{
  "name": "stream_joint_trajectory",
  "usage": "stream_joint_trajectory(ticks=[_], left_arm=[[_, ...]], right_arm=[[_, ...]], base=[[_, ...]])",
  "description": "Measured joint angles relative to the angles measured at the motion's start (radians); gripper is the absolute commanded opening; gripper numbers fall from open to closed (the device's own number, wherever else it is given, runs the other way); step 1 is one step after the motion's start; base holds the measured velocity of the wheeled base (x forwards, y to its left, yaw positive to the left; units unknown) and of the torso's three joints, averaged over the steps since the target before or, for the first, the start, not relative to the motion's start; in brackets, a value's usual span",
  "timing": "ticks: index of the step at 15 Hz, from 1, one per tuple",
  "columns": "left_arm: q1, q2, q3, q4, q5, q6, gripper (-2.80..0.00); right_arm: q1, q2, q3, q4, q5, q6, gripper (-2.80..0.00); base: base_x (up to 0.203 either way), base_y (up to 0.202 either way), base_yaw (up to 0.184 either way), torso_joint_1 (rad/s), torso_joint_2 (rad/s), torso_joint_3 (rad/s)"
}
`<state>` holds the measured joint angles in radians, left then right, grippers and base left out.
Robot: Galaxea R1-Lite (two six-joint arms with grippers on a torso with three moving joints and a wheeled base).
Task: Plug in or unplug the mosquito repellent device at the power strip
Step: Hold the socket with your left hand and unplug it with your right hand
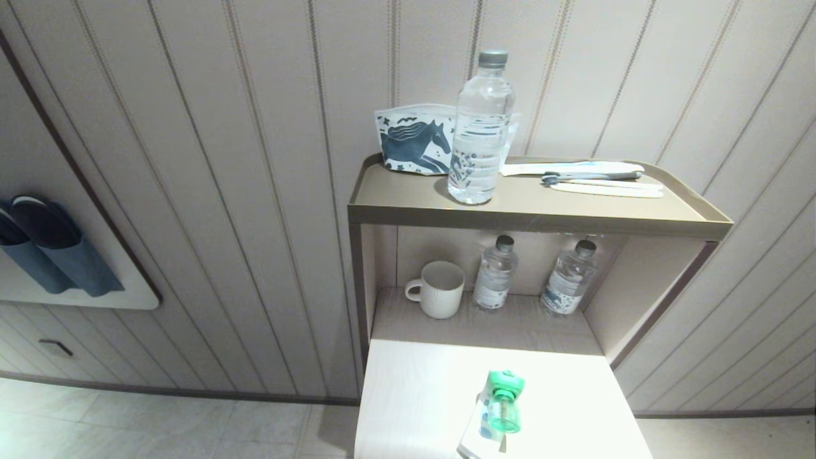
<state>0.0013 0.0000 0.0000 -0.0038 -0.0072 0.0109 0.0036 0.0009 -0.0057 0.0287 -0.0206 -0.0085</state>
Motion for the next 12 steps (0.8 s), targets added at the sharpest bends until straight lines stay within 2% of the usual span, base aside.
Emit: stream_joint_trajectory(ticks=[3,5,9,12], left_arm=[[0.000,0.000,0.000,0.001,0.000,0.000,-2.80],[0.000,0.000,0.000,0.003,0.000,0.000,-2.80],[0.000,0.000,0.000,0.006,0.000,0.001,-2.80],[0.000,0.000,0.000,0.009,0.000,0.001,-2.80]], right_arm=[[-0.001,0.004,-0.098,0.120,-0.004,-0.014,-2.80],[0.000,0.031,-0.284,0.228,-0.002,-0.017,-2.80],[0.001,0.255,-0.760,0.475,0.025,-0.011,-2.80],[0.003,0.551,-1.141,0.694,0.092,0.056,-2.80]], base=[[0.000,0.000,0.000,0.000,0.00,0.000],[0.000,0.000,0.000,0.000,0.00,0.000],[0.000,0.000,0.000,0.000,0.00,0.000],[0.000,0.000,0.000,0.000,0.00,0.000]])
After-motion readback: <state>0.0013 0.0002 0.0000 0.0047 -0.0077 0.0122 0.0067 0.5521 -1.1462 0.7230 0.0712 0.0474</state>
